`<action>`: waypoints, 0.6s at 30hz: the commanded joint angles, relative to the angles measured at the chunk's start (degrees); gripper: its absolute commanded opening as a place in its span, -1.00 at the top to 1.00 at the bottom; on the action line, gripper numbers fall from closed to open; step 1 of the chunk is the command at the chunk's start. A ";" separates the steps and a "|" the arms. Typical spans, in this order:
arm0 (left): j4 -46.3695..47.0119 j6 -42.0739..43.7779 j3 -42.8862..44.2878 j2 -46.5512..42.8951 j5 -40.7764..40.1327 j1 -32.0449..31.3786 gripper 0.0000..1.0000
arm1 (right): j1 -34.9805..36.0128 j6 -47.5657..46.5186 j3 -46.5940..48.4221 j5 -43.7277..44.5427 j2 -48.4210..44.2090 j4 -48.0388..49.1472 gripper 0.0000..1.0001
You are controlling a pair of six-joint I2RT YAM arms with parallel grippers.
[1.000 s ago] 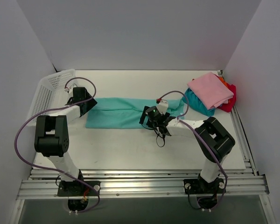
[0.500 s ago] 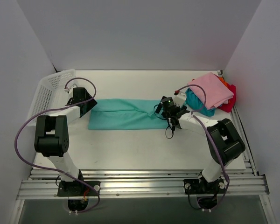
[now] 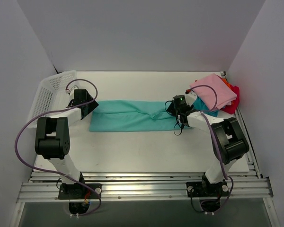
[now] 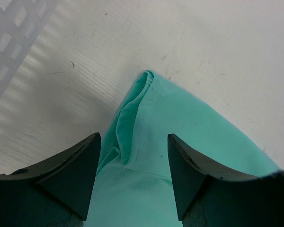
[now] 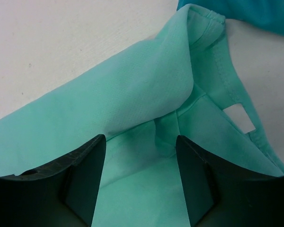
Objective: Fold and stack the t-shirts
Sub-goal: Fold the tshirt
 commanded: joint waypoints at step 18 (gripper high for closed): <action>1.67 -1.57 -0.86 -1.20 -5.15 3.80 -0.34 | 0.12 -0.22 -0.46 -3.42 4.35 3.55 0.28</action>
